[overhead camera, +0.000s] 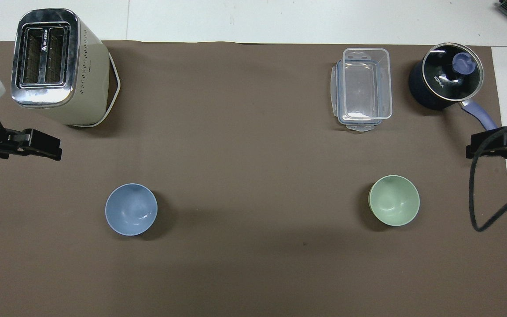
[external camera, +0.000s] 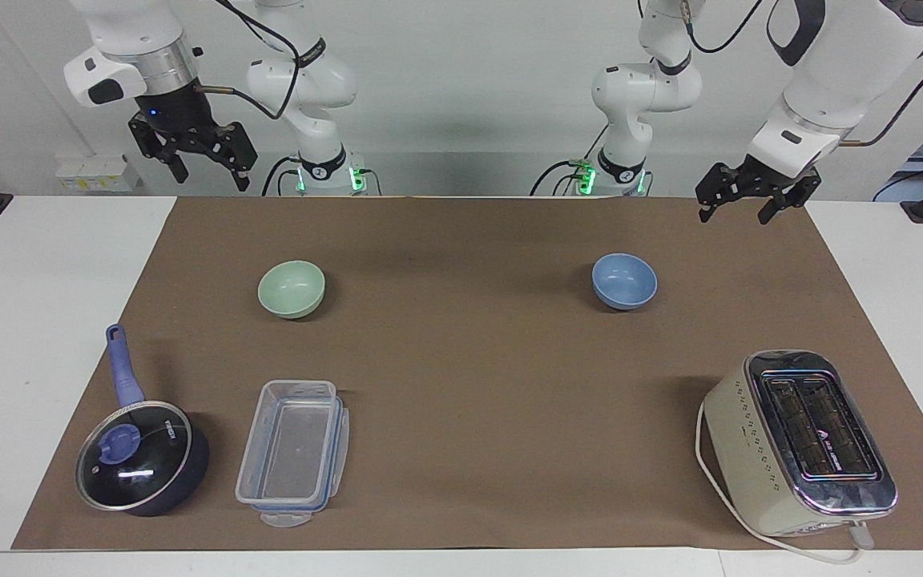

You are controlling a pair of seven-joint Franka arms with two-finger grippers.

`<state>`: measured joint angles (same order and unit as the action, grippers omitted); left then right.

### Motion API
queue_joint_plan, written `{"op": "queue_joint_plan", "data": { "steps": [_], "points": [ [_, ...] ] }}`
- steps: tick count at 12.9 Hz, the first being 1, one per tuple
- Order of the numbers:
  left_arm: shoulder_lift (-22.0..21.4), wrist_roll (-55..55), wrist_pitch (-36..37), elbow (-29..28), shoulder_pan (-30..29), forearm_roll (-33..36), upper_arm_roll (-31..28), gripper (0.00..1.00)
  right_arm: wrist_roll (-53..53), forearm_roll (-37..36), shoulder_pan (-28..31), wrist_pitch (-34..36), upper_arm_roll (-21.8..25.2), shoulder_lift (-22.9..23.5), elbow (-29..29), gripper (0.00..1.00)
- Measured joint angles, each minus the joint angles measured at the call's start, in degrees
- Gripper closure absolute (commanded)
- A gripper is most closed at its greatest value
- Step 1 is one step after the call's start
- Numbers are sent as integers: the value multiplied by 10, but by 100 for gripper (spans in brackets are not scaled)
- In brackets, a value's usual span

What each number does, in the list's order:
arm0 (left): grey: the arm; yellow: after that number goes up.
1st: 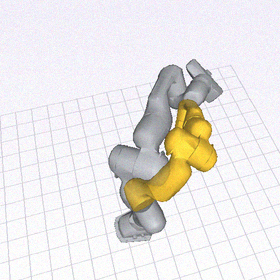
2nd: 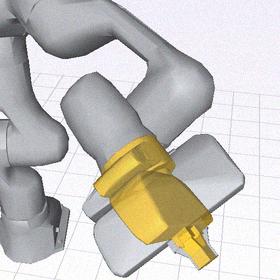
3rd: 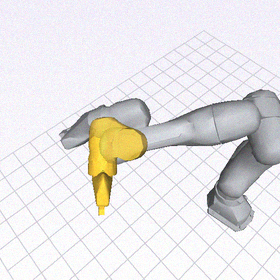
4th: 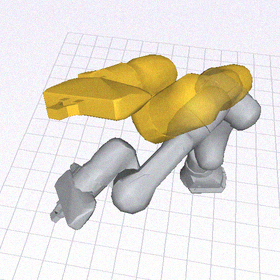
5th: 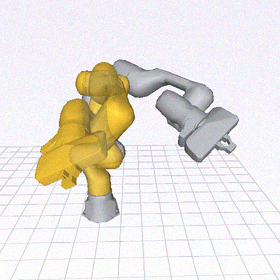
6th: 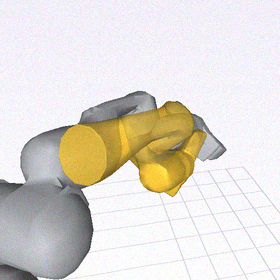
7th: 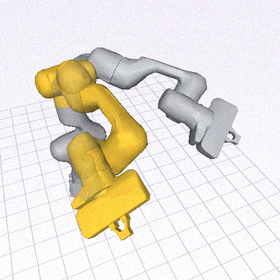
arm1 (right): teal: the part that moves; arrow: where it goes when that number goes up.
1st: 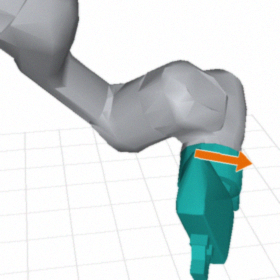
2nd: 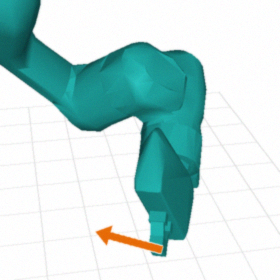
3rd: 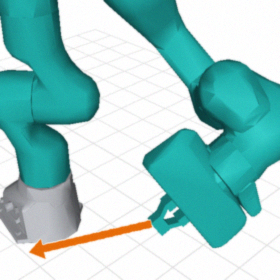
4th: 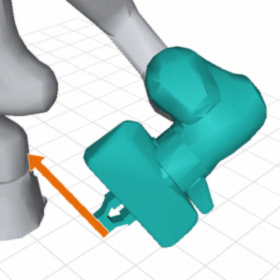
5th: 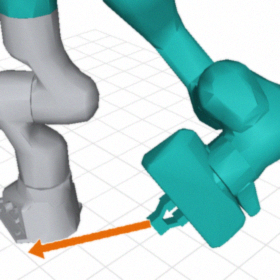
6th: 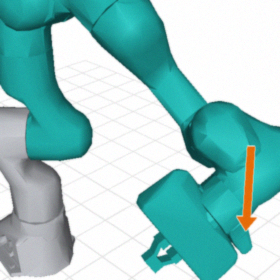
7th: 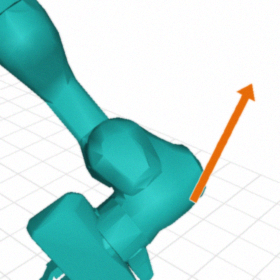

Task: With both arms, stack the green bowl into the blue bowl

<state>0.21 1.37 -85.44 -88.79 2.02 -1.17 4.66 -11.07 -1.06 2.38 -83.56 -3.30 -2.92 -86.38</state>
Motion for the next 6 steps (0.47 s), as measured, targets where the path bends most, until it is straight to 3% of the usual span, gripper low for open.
{"op": "queue_joint_plan", "data": {
  "steps": [6],
  "points": [
    [0,0,4,0,0,0,0,0,0,0,0,0,0,0,0,0]
  ]
}}
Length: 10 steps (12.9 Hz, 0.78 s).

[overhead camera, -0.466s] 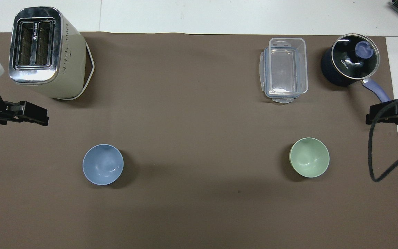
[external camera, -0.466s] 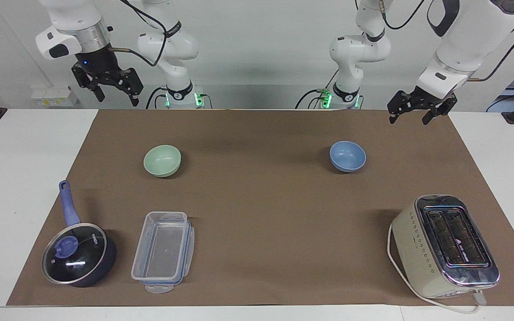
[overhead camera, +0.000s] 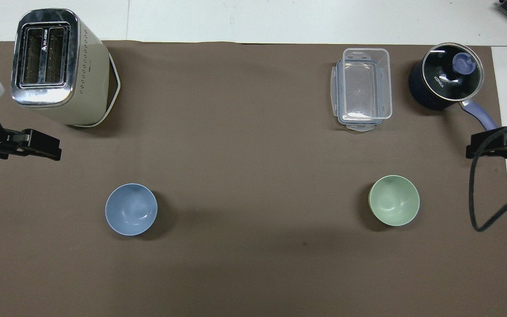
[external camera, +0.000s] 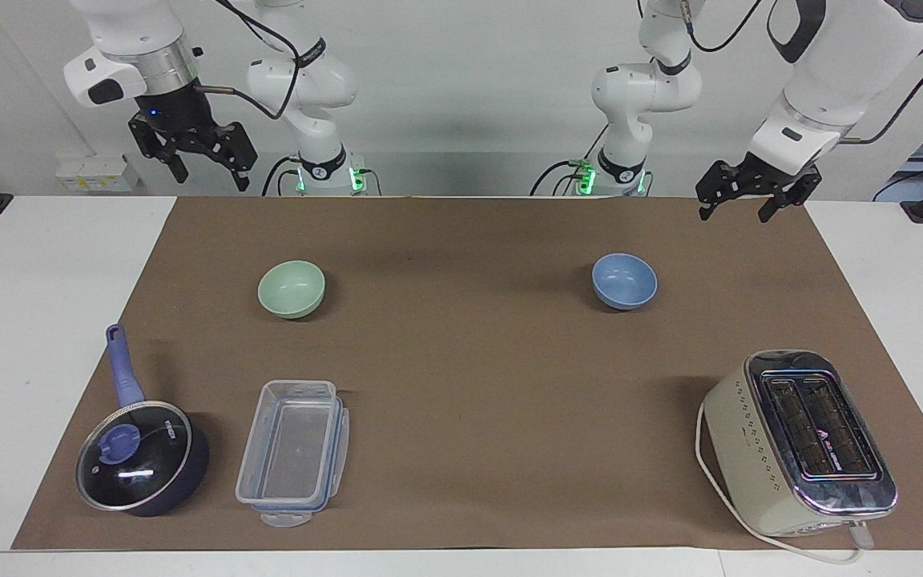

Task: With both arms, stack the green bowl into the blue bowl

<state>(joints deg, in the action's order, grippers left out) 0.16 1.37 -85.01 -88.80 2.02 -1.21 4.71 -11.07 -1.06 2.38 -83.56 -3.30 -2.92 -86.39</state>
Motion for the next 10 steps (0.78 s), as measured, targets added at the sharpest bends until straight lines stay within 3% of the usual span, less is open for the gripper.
{"op": "queue_joint_plan", "data": {
  "steps": [4,10],
  "points": [
    [-4,0,-6,-14,0,0,0,0,0,0,0,0,0,0,0,0],
    [-38,-2,-118,-143,-12,-4,-3,0,0,0,0,0,0,0,0,0]
  ]
}}
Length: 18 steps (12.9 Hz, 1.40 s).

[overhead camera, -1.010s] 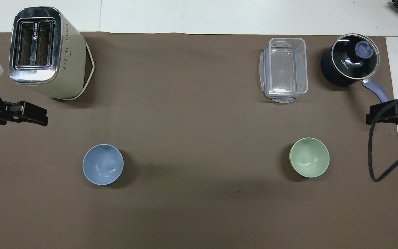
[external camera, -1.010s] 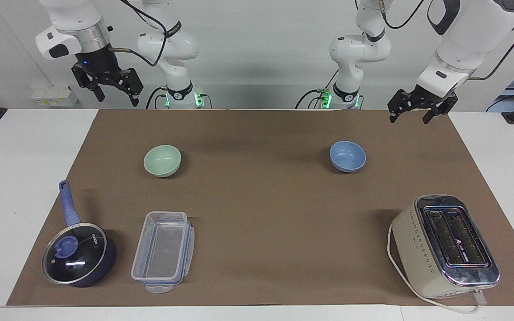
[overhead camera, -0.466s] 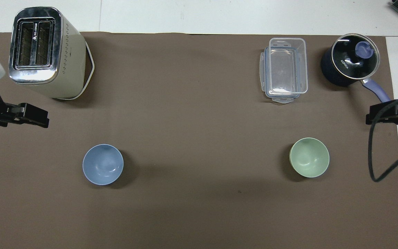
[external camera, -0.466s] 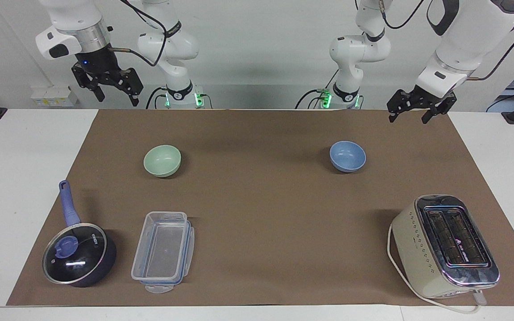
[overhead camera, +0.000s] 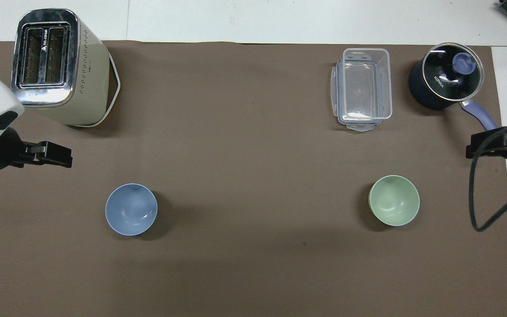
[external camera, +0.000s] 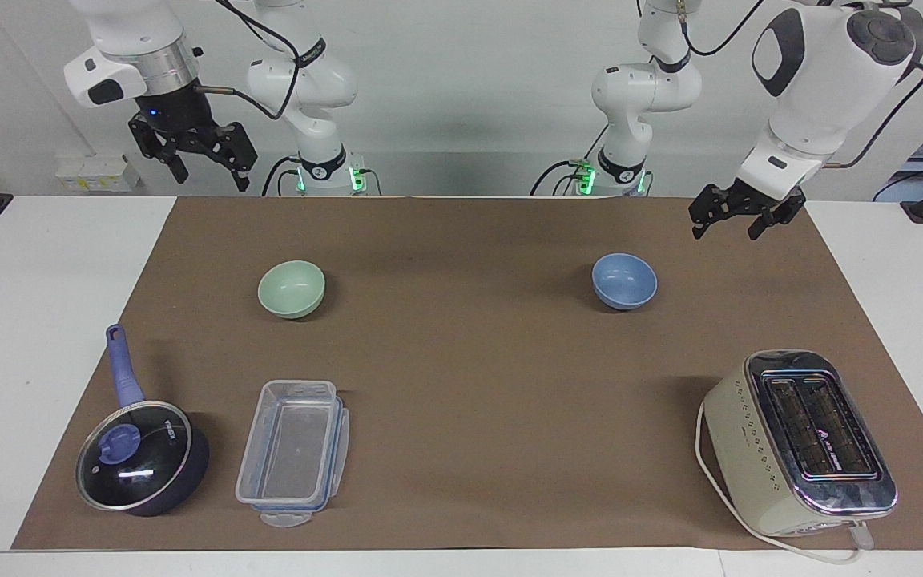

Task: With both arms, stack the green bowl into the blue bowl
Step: 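Reach the left gripper toward the rim of the blue bowl, then close the left gripper on the blue bowl rim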

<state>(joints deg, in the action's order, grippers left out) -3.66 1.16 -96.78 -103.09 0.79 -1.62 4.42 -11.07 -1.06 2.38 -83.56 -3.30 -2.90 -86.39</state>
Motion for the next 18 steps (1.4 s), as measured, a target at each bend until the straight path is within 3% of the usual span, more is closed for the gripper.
{"op": "queue_joint_plan", "data": {
  "steps": [9,16,17,18],
  "points": [
    [-19,-151,-153,-187,-35,-80,0,0,0,0,0,0,0,0,0,0],
    [-19,-167,-310,-336,-15,-135,10,1,0,0,2,0,0,0,0,0],
    [-19,-167,-328,-351,-7,-140,11,19,0,0,2,0,0,0,0,0],
    [-18,-167,-344,-363,-2,-141,11,49,0,0,2,0,0,0,0,0]
  ]
}}
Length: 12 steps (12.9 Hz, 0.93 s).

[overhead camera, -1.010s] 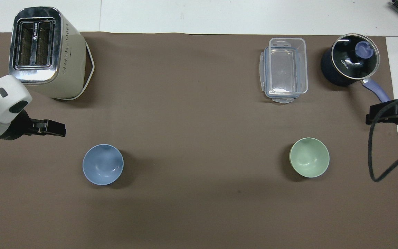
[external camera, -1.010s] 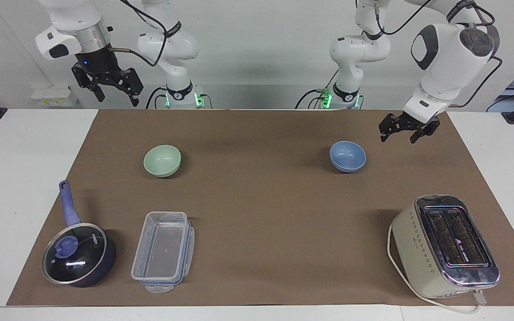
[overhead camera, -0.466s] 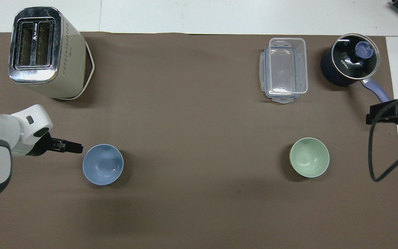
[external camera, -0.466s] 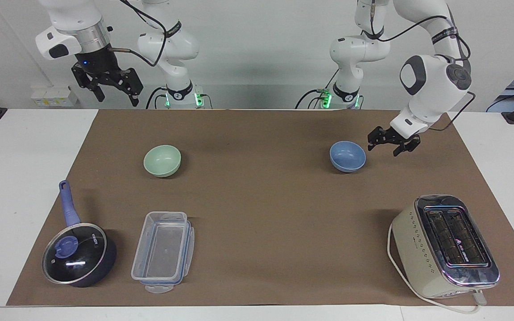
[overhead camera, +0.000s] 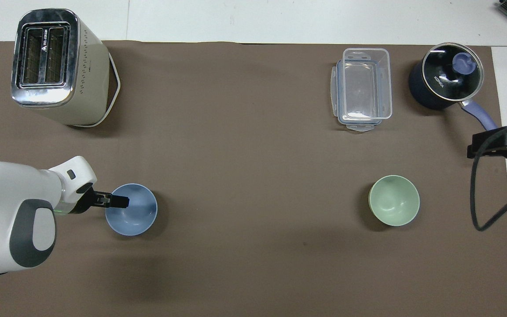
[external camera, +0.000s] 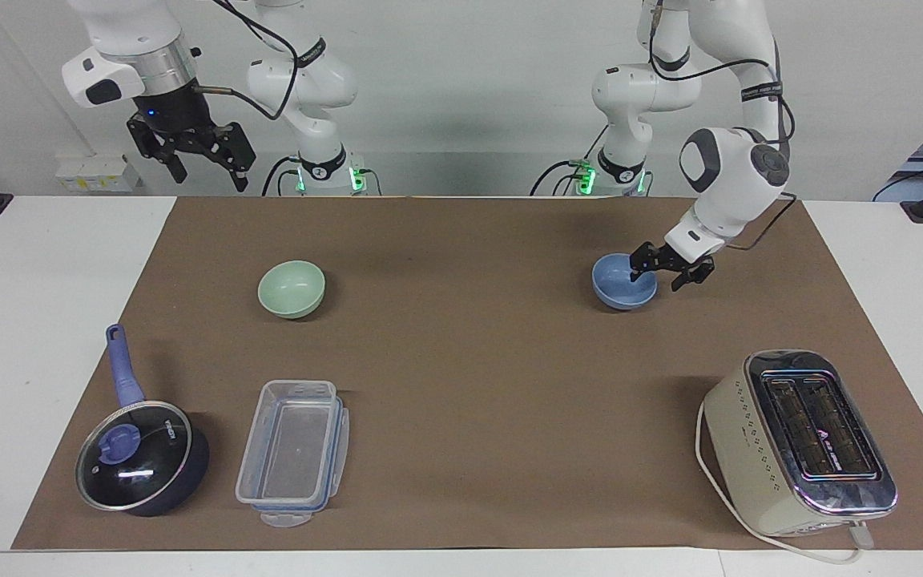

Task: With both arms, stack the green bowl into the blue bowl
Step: 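Close the left gripper on the blue bowl rim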

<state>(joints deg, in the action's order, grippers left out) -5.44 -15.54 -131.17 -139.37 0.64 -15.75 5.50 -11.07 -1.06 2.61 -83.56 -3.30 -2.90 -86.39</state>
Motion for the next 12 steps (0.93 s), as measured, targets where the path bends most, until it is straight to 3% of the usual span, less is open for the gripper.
{"op": "queue_joint_plan", "data": {
  "steps": [1,2,8,12],
  "points": [
    [2,0,-16,-10,3,0,0,82,0,0,0,0,0,0,0,0],
    [6,0,-28,-19,6,-1,0,100,0,0,0,0,0,0,0,0],
    [16,0,-35,-19,4,-11,-3,100,0,1,-1,-1,0,0,0,0],
    [2,0,53,44,-13,-12,-6,100,0,1,-2,-12,-2,0,0,0]
  ]
}}
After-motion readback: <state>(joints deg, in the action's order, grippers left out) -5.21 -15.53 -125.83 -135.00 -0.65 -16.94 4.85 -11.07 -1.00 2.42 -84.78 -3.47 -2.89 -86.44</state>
